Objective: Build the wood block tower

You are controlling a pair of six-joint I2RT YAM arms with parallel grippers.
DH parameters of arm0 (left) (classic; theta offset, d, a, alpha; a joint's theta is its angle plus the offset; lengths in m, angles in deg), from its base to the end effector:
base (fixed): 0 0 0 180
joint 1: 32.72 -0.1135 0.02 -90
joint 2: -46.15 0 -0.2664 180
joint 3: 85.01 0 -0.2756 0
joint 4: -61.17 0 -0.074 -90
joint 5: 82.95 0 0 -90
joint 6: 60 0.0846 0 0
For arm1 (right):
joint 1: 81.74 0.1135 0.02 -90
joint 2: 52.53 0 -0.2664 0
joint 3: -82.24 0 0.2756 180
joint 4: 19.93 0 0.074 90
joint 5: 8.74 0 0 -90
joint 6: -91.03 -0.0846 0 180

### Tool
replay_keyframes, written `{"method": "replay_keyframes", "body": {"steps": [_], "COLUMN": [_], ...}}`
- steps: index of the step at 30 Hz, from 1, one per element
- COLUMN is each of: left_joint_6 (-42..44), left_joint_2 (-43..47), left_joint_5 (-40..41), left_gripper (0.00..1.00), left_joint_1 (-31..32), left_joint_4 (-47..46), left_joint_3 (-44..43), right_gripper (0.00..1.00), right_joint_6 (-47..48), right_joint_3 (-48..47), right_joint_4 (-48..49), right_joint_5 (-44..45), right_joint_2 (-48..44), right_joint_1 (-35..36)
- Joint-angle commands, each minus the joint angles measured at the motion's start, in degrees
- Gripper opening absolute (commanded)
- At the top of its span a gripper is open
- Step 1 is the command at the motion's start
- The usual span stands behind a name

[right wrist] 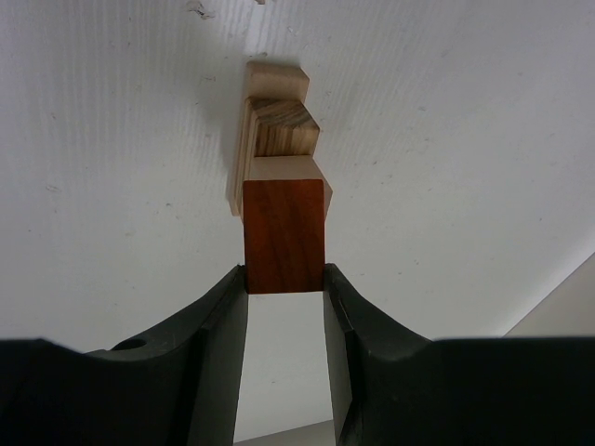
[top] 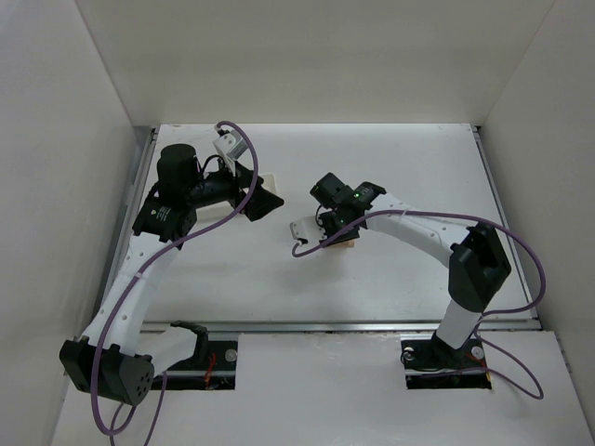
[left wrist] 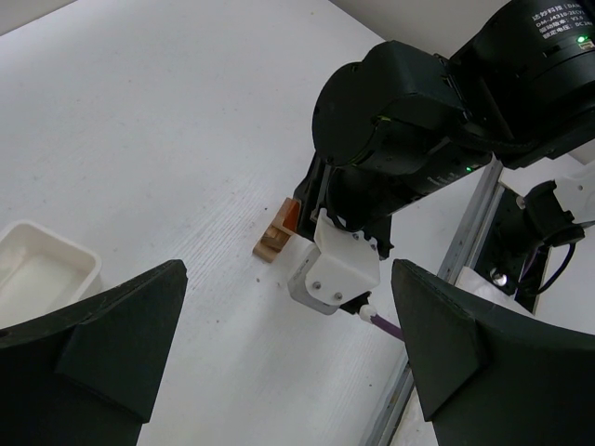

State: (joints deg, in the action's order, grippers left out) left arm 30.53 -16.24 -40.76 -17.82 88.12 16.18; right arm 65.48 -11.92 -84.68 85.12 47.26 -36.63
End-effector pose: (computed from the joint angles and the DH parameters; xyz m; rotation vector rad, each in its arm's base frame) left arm 0.2637 -0.1350 0.4036 0.8342 1.5728 -0.9084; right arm 0.2812 0.2742 0.1998 -2.2862 1.6340 -0.1750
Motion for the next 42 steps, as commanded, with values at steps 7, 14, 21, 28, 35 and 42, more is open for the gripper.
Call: {"method": "replay_keyframes", "body": {"steps": [7, 14, 21, 28, 35, 42], "left_joint_6": [-0.18, -0.18, -0.18, -0.18, -0.18, -0.18], "left_joint_2": [2.10, 2.10, 2.10, 2.10, 2.10, 2.10], "left_joint_5": [-1.49, -1.49, -2.02, -2.02, -2.02, -2.02], "left_gripper": [0.91, 0.91, 0.91, 0.91, 0.91, 0.91], "left_joint_1": [-0.22, -0.22, -0.22, -0.22, -0.22, -0.22], "left_joint_4": [-2.68, -2.68, -2.68, -2.68, -2.68, -2.68], "left_joint_3": [-0.12, -0.12, -0.12, -0.65, -0.65, -0.65], "right_gripper": [0.00, 0.00, 0.00, 0.00, 0.00, 0.00], "right_joint_6": [-0.55, -0.55, -0.55, -0.55, -0.55, -0.55], "right_joint_3": [-3.31, -3.32, -3.32, -3.32, -3.32, -3.32], "right_joint_4": [-0.63, -0.64, -0.64, -0.11, -0.11, 0.42], "right_joint_5": [-0.08, -0.08, -0.08, -0.08, -0.08, -0.08], "right_joint_2": [-1.44, -1.44, -0.91, 0.23, 0.23, 1.37], "right_joint_1": [0.51, 0.51, 0.51, 0.51, 0.51, 0.51]}}
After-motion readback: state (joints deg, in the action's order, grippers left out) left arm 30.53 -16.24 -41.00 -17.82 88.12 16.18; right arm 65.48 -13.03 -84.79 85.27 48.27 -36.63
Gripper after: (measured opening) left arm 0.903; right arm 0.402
